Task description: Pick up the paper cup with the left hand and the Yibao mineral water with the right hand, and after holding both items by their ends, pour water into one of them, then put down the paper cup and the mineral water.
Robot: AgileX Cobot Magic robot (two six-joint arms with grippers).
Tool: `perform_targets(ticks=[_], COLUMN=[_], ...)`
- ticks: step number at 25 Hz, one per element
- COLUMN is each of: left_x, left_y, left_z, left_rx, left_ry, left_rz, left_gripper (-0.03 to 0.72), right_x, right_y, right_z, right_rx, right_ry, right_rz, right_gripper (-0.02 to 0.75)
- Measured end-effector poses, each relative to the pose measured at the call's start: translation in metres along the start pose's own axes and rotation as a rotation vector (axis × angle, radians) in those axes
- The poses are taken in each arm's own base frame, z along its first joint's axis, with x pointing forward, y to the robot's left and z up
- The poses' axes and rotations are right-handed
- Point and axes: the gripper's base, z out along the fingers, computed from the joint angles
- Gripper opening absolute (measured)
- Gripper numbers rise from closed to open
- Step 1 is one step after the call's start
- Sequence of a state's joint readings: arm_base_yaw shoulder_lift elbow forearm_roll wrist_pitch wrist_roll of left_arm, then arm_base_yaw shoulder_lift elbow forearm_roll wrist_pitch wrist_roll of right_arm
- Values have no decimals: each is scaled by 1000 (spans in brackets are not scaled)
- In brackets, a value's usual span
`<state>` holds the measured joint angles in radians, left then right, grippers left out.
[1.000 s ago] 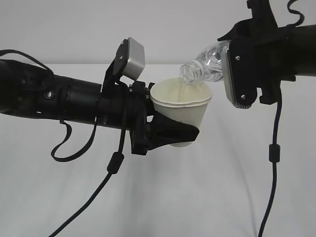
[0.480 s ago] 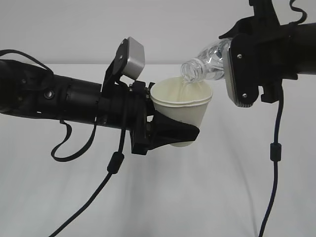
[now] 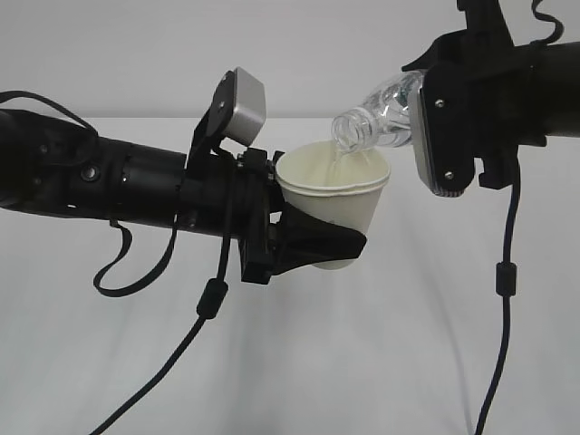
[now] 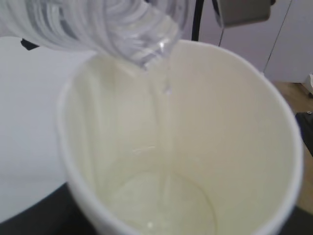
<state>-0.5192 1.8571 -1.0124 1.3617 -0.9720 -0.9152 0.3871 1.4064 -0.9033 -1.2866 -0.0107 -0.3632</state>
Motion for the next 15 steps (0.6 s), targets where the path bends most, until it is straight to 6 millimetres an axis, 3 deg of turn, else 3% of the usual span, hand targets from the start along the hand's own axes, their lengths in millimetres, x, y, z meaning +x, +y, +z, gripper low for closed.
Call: perform_targets(ticks=[15], left_x=[1], left_y=[-1], left_z=[0], left_rx=[10], left_ry=[6], left_rz=[-2], left_gripper=[463], right_x=[0], right_y=[0], right_z=[0], right_rx=[-2], right_ry=[4], right_rz=[2], right_gripper=[454])
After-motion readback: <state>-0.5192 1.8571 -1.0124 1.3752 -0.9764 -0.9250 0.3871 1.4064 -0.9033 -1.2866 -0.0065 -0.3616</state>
